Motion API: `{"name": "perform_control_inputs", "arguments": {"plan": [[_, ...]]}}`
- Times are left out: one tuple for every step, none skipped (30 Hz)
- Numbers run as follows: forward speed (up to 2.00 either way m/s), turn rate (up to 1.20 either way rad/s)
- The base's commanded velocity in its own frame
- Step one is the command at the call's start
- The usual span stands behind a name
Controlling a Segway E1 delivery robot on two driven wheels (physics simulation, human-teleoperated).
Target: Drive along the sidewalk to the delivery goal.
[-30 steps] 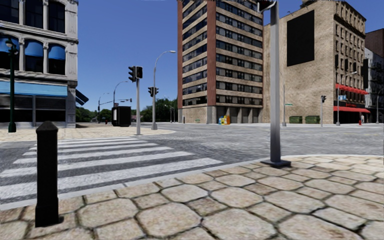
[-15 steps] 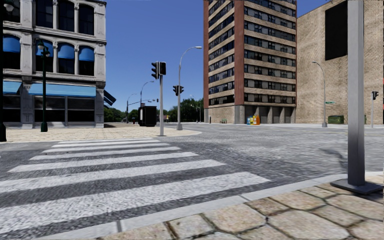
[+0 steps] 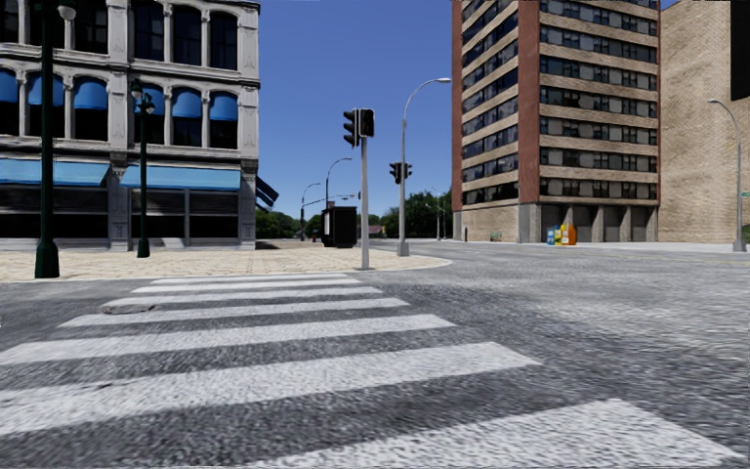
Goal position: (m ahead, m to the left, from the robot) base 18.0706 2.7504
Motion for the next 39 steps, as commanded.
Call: {"name": "perform_control_inputs", "arguments": {"plan": [[2.00,0.46],[2.00,0.48],[1.97,0.48],[1.97,0.48],[1.86,0.49],[1.74,0.49],[1.74,0.49],[1.68,0.49],[1.66,0.49],[1.64,0.49],[1.64,0.49],[1.61,0.49],[1.59,0.49],[1.59,0.49],[1.59,0.49],[1.58,0.49],[1.58,0.49],[1.58,0.49],[1.58,0.49],[1.58,0.42],[1.57,0.29],[1.57,0.16],[1.57,0.16],[1.56,0.14],[1.56,0.13],[1.56,0.13],[1.55,0.05],[1.55,0.00],[1.55,0.00],[1.55,0.00],[1.55,0.00],[1.55,0.00],[1.55,0.00],[1.55,0.00],[1.55,0.00],[1.55,0.00],[1.55,0.00],[1.55,0.00],[1.55,0.00]]}}
